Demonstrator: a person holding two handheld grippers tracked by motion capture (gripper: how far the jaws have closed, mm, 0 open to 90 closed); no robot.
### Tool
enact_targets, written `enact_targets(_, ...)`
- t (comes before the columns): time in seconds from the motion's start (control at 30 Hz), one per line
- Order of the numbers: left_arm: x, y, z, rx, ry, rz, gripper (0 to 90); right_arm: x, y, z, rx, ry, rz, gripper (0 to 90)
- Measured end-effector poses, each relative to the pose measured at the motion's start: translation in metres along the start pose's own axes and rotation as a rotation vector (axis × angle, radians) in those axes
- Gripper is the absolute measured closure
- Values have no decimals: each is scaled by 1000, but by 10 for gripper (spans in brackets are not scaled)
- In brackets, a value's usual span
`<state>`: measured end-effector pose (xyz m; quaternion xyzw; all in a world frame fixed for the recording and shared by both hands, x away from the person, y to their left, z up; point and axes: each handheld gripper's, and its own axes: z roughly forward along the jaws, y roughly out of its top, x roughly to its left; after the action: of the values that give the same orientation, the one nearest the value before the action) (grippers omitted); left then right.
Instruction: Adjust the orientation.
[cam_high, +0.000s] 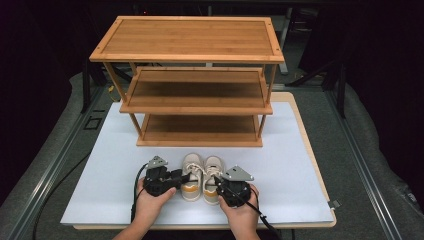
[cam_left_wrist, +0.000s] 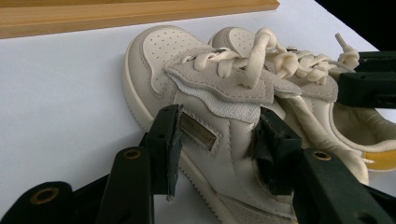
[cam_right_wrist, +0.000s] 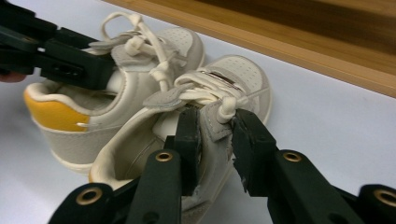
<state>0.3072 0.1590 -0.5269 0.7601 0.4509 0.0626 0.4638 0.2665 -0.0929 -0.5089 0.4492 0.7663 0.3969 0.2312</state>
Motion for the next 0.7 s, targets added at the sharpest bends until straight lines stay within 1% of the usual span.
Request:
enact_targets(0.03, -1, -1, -1, 0, 1, 0, 549, -1, -1, 0, -19, 39, 4, 698)
enact_targets(0.07, -2, -2, -2, 3, -1, 5, 549, -3, -1, -4, -31, 36, 8, 674)
enact_targets(0.1, -3, -3, -3, 6, 0, 8, 549, -3, -1, -6, -39, 28, 10, 663)
enact_targets(0.17, -3, -3, -4, 6, -4, 8, 549, -4, -2, -8, -43, 28, 10, 656)
enact_targets(0.2, -3, -5, -5, 9, -9, 5, 549, -7, -2, -12, -54, 33, 18, 638)
enact_targets(0.23, -3, -5, -5, 9, -9, 5, 549, -7, -2, -12, -54, 33, 18, 638)
enact_targets(0.27, -4, -6, -6, 9, -12, 1, 550, -11, -3, -16, -63, 56, 37, 619)
enact_targets(0.3, -4, -6, -6, 8, -11, -2, 550, -12, -3, -15, -60, 69, 52, 613)
enact_targets(0.33, -4, -6, -6, 8, -11, -2, 550, -12, -3, -15, -60, 69, 52, 613)
enact_targets(0.37, -4, -5, -5, 9, -11, -12, 550, -13, -4, -14, -55, 90, 61, 609)
enact_targets(0.4, -5, -6, -3, 1, -8, -15, 552, -13, -6, -11, -38, 96, 72, 607)
enact_targets(0.43, -6, -5, -3, 0, -3, -9, 551, -12, -7, -9, -26, 94, 67, 607)
enact_targets(0.47, -6, -5, -3, 0, -3, -9, 551, -12, -7, -9, -26, 94, 67, 607)
enact_targets(0.5, -7, -5, -1, -2, 0, -10, 551, -10, -9, -4, -9, 89, 63, 606)
enact_targets(0.57, -7, -5, 0, -4, 0, -12, 550, -10, -10, -1, -14, 85, 65, 607)
enact_targets(0.6, -7, -4, 1, -6, 4, -9, 545, -10, -11, 3, -12, 83, 93, 593)
enact_targets(0.63, -8, -4, 2, -4, 12, -3, 545, -10, -11, 4, -14, 90, 103, 591)
enact_targets(0.67, -8, -4, 2, -4, 12, -3, 545, -10, -11, 4, -14, 90, 103, 591)
enact_targets(0.7, -8, -3, 2, -2, 17, 1, 545, -10, -11, 5, -20, 78, 101, 588)
